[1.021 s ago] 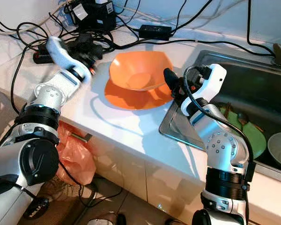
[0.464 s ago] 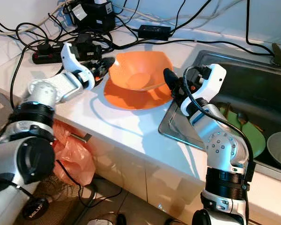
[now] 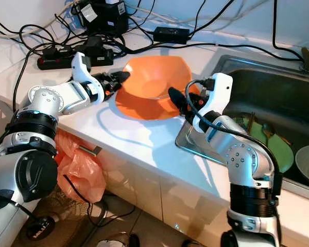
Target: Kitchen organization
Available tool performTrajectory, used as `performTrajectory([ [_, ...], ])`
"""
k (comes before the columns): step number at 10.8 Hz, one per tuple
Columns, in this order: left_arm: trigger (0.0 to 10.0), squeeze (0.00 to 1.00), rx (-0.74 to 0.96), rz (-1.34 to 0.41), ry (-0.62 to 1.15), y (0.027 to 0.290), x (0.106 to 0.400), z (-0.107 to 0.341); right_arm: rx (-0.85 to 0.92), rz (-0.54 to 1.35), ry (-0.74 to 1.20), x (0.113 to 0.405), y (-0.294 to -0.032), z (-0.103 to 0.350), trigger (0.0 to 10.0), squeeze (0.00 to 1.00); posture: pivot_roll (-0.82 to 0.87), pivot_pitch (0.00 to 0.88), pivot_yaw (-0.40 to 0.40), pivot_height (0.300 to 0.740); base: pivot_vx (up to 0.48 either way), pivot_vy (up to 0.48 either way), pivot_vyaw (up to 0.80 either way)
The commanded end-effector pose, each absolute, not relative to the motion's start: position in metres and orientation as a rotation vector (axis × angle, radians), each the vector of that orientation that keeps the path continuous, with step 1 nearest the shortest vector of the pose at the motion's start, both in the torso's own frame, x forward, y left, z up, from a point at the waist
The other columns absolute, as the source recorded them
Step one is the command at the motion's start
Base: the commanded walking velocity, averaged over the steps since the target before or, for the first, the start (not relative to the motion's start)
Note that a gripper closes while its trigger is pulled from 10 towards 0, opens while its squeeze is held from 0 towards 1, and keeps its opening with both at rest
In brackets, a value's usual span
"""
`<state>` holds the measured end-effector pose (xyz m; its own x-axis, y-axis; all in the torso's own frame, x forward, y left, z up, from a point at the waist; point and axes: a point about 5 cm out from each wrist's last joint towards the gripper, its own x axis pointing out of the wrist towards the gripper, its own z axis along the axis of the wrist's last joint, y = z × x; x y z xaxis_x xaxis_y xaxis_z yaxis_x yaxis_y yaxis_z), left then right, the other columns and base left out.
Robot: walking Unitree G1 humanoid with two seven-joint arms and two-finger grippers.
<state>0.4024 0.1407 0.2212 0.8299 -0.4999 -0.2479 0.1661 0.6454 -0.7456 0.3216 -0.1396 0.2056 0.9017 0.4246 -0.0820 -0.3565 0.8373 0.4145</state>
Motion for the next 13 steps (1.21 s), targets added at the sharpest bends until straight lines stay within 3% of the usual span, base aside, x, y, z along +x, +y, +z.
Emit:
performTrajectory([
  [1, 10.0, 0.0, -0.756, -0.404, 0.469, 0.143, 0.401, 0.223, 0.361, 0.427, 0.19, 0.318, -0.137, 0.205, 10.0, 0.0, 0.09, 0.087, 0.097, 0.74, 0.0, 0.0, 0.0],
  [2, 8.5, 0.0, -0.763, -0.418, 0.479, 0.142, 0.4, 0.222, 0.345, 0.425, 0.191, 0.318, -0.137, 0.205, 10.0, 0.0, 0.09, 0.089, 0.098, 0.74, 0.0, 0.0, 0.0],
  [3, 0.0, 0.0, -0.781, -0.435, 0.489, 0.14, 0.399, 0.22, 0.334, 0.424, 0.193, 0.317, -0.138, 0.205, 10.0, 0.0, 0.09, 0.091, 0.098, 0.74, 0.0, 0.0, 0.0],
  [13, 0.0, 0.0, -0.86, -0.447, 0.463, 0.14, 0.398, 0.217, 0.321, 0.412, 0.141, 0.318, -0.145, 0.217, 10.0, 0.0, 0.08, 0.091, 0.091, 0.74, 0.0, 0.0, 0.0],
])
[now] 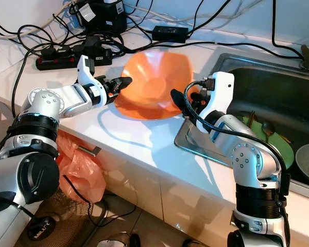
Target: Kitchen organization
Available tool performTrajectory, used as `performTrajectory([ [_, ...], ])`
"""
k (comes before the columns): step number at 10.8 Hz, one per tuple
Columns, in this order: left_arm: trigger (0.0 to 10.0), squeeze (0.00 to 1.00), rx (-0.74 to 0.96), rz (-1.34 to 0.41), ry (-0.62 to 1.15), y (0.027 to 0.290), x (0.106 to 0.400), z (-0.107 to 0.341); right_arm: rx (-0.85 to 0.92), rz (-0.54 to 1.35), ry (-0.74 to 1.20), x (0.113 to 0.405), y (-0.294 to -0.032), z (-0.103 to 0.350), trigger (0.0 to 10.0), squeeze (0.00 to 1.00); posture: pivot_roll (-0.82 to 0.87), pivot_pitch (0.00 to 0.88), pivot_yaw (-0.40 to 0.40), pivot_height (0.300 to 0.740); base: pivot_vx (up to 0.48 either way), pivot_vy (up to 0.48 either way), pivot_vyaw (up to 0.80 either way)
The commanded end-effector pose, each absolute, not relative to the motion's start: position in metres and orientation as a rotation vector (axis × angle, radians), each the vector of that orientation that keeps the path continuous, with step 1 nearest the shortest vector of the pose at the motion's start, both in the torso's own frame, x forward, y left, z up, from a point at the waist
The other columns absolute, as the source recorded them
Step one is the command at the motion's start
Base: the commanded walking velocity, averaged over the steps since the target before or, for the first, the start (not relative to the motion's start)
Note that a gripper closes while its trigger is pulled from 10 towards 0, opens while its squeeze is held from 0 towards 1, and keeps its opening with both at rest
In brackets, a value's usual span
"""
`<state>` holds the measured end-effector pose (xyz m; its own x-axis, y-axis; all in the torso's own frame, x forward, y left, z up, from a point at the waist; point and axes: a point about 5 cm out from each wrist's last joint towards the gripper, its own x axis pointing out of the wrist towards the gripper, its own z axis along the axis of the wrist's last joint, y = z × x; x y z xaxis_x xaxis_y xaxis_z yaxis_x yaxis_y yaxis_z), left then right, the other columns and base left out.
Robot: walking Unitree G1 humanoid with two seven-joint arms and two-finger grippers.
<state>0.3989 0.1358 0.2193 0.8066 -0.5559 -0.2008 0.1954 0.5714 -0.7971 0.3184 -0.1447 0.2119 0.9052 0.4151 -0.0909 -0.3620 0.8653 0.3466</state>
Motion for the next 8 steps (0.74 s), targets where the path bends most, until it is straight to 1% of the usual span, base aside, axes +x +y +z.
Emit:
performTrajectory([
  [1, 0.0, 0.0, -0.855, -0.443, 0.454, 0.141, 0.398, 0.217, 0.321, 0.411, 0.143, 0.318, -0.145, 0.217, 10.0, 0.0, 0.08, 0.089, 0.091, 0.74, 0.0, 0.0, 0.0],
  [4, 0.0, 0.0, -0.825, -0.388, 0.354, 0.149, 0.403, 0.219, 0.321, 0.408, 0.146, 0.318, -0.145, 0.215, 10.0, 0.0, 0.07, 0.084, 0.091, 0.74, 0.0, 0.0, 0.0],
  [6, 0.0, 0.0, -0.808, -0.419, 0.289, 0.149, 0.404, 0.225, 0.321, 0.406, 0.144, 0.318, -0.146, 0.215, 10.0, 0.0, 0.07, 0.082, 0.089, 0.74, 0.0, 0.0, 0.0],
  [7, 0.0, 0.0, -0.785, -0.459, 0.216, 0.149, 0.404, 0.23, 0.328, 0.398, 0.124, 0.32, -0.147, 0.216, 10.0, 0.0, 0.07, 0.08, 0.088, 0.74, 0.0, 0.0, 0.0],
  [8, 0.0, 0.0, -0.783, -0.476, 0.152, 0.149, 0.404, 0.234, 0.346, 0.41, 0.049, 0.321, -0.149, 0.228, 10.0, 0.0, 0.07, 0.079, 0.085, 0.74, 0.0, 0.0, 0.0],
])
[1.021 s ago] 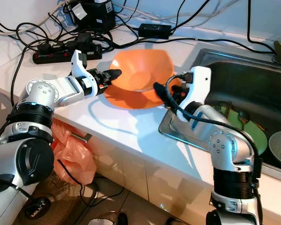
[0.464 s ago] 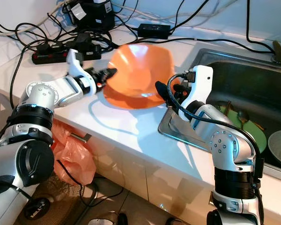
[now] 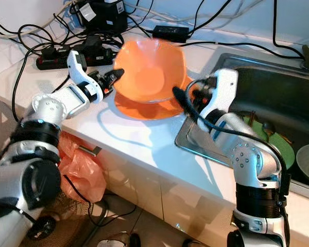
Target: Kitchen organization
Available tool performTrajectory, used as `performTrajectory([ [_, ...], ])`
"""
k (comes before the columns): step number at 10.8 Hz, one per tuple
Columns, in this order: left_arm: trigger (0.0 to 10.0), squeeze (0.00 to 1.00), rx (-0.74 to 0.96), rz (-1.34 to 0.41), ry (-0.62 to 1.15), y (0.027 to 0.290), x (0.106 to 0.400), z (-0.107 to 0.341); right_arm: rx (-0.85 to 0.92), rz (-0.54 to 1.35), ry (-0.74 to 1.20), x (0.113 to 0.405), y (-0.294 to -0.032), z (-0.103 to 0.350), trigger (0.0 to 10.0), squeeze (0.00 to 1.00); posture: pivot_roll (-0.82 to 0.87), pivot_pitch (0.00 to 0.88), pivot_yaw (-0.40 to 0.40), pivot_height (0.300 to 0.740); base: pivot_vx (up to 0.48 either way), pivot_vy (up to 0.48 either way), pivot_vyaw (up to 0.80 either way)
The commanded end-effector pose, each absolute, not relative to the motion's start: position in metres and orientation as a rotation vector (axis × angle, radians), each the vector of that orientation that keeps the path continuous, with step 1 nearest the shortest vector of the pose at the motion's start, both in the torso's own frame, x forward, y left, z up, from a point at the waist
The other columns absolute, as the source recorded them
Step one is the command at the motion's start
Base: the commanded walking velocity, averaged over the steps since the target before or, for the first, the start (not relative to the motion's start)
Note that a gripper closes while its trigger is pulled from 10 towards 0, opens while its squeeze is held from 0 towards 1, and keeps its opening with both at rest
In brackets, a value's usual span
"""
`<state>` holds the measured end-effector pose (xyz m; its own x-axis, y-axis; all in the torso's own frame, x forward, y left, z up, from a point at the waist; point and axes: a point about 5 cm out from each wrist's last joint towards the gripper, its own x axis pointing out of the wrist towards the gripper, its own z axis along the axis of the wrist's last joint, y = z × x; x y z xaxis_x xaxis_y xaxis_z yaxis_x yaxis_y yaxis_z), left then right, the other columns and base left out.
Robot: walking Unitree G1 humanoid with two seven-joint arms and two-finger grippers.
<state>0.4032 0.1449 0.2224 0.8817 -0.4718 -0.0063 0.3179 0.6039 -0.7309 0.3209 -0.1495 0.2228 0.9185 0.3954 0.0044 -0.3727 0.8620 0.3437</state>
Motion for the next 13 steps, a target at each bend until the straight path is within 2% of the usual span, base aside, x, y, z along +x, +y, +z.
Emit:
performTrajectory([
  [1, 0.0, 0.0, -0.789, -0.481, 0.114, 0.148, 0.404, 0.236, 0.353, 0.415, -0.005, 0.321, -0.15, 0.235, 10.0, 0.0, 0.07, 0.079, 0.082, 0.74, 0.0, 0.0, 0.0],
  [2, 0.0, 0.0, -0.796, -0.488, 0.09, 0.146, 0.403, 0.238, 0.363, 0.408, -0.035, 0.322, -0.152, 0.239, 10.0, 1.0, 0.07, 0.078, 0.08, 0.74, 0.0, 0.0, 0.0],
  [7, 0.0, 0.0, -0.776, -0.641, -0.06, 0.126, 0.397, 0.258, 0.408, 0.43, -0.171, 0.322, -0.153, 0.255, 10.0, 1.0, 0.07, 0.075, 0.069, 0.74, 0.0, 0.0, 0.0],
  [8, 0.0, 0.0, -0.786, -0.674, -0.087, 0.122, 0.395, 0.262, 0.407, 0.427, -0.178, 0.324, -0.153, 0.256, 10.0, 0.0, 0.07, 0.074, 0.066, 0.74, 0.0, 0.0, 0.0],
  [13, 0.0, 0.0, -0.803, -0.764, -0.135, 0.115, 0.386, 0.269, 0.401, 0.389, -0.224, 0.339, -0.159, 0.265, 10.0, 0.0, 0.07, 0.073, 0.064, 0.74, 0.0, 0.0, 0.0],
])
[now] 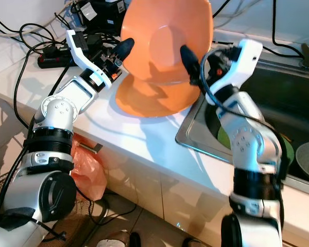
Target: Kitchen organization
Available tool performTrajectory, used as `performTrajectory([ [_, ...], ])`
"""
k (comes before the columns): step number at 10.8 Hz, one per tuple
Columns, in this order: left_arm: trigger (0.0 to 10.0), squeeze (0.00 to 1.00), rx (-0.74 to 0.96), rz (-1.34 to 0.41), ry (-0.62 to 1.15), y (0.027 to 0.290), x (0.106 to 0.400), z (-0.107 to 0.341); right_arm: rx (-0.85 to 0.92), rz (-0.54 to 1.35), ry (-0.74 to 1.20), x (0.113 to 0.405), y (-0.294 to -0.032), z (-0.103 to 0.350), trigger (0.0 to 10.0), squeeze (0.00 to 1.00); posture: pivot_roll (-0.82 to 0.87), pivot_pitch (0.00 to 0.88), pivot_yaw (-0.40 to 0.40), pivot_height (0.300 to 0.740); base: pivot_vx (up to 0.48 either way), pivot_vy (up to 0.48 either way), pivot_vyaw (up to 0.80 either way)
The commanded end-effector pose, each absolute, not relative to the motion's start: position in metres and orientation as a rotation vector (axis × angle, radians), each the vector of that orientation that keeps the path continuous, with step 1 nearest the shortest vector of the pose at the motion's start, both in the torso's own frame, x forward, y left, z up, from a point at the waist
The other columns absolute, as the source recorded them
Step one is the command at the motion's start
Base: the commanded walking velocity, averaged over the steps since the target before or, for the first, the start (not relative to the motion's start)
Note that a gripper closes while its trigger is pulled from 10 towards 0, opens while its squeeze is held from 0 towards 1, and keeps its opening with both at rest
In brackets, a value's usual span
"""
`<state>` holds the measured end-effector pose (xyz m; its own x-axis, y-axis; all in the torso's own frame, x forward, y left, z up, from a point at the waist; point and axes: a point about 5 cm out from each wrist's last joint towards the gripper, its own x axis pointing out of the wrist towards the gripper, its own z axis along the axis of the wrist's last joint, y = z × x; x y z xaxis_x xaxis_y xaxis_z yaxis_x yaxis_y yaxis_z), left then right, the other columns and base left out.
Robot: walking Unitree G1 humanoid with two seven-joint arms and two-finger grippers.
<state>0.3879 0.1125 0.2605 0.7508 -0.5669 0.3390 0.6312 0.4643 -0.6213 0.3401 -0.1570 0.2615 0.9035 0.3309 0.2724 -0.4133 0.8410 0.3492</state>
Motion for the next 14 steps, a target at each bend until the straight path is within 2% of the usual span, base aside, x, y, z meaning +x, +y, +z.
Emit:
performTrajectory([
  [1, 0.0, 0.0, -0.8, -0.773, -0.132, 0.1138, 0.3844, 0.2685, 0.418, 0.38, -0.233, 0.3426, -0.16, 0.2676, 10.0, 0.0, 0.07, 0.073, 0.063, 0.74, 0.0, 0.0, 0.0],
  [2, 0.0, 0.0, -0.8, -0.776, -0.131, 0.1132, 0.3839, 0.2682, 0.435, 0.393, -0.242, 0.3435, -0.1587, 0.2698, 8.7, 0.0, 0.07, 0.074, 0.062, 0.74, 0.0, 0.0, 0.0],
  [3, 0.0, 0.0, -0.8, -0.785, -0.13, 0.1117, 0.383, 0.2684, 0.464, 0.404, -0.25, 0.3439, -0.1567, 0.2712, 0.0, 0.0, 0.07, 0.074, 0.062, 0.74, 0.0, 0.0, 0.0],
  [6, 0.0, 0.0, -0.791, -0.788, -0.128, 0.1117, 0.3823, 0.2678, 0.505, 0.405, -0.208, 0.3428, -0.1549, 0.2699, 0.0, 0.0, 0.07, 0.078, 0.064, 0.74, 0.0, 0.0, 0.0],
  [9, 0.0, 0.0, -0.785, -0.795, -0.128, 0.112, 0.3822, 0.2675, 0.438, 0.414, -0.15, 0.3409, -0.1576, 0.2697, 0.0, 0.0, 0.07, 0.078, 0.062, 0.74, 0.0, 0.0, 0.0],
  [14, 0.0, 0.0, -0.749, -0.796, -0.125, 0.1122, 0.3819, 0.2658, 0.437, 0.389, -0.102, 0.3404, -0.1614, 0.2657, 0.0, 0.0, 0.07, 0.076, 0.066, 0.74, 0.0, 0.0, 0.0],
])
